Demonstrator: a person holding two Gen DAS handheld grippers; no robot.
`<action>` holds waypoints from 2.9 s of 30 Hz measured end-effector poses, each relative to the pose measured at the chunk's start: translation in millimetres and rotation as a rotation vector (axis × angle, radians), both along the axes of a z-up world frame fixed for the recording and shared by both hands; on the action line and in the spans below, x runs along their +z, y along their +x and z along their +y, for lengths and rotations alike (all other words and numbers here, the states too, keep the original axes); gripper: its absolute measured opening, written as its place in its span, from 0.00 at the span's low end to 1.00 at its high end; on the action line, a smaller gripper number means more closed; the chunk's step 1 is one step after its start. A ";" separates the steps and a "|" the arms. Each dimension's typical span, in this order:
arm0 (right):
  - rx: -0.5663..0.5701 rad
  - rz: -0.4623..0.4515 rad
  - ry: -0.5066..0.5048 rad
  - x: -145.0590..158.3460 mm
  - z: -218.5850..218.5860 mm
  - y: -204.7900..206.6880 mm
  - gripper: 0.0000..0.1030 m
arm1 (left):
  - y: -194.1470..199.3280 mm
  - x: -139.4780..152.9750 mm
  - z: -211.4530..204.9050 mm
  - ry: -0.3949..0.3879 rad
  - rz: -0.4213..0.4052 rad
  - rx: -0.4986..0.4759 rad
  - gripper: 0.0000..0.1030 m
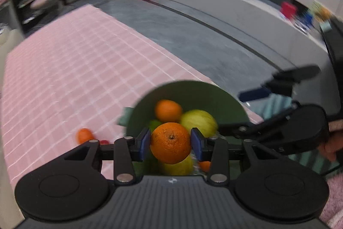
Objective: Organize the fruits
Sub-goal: 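Carry the held orange over the colander with the left tool and release it, then grasp a small brown fruit with the right tool while the left tool reaches toward another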
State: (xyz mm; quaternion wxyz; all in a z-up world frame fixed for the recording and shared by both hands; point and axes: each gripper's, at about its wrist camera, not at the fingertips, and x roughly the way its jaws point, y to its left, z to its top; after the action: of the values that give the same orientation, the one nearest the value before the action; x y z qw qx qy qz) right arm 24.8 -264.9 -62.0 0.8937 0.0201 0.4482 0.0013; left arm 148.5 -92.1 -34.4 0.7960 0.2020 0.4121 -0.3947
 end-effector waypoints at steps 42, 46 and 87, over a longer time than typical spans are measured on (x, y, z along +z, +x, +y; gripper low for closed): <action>0.086 0.017 -0.006 -8.3 8.2 16.8 0.55 | 38.1 -18.6 0.1 -0.032 0.113 0.138 0.51; 0.140 0.042 -0.054 -17.1 15.6 29.2 0.46 | 40.4 -7.3 20.3 -0.035 0.078 0.214 0.51; 0.125 -0.042 0.011 29.1 53.4 20.6 0.30 | 14.5 -2.5 135.9 -0.073 0.084 0.401 0.51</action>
State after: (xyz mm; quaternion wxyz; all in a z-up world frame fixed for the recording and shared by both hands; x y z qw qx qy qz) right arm 45.4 -211.6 -32.9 0.9009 -0.0030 0.4298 0.0600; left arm 163.0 43.8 -36.9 0.8475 0.0703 0.4624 -0.2510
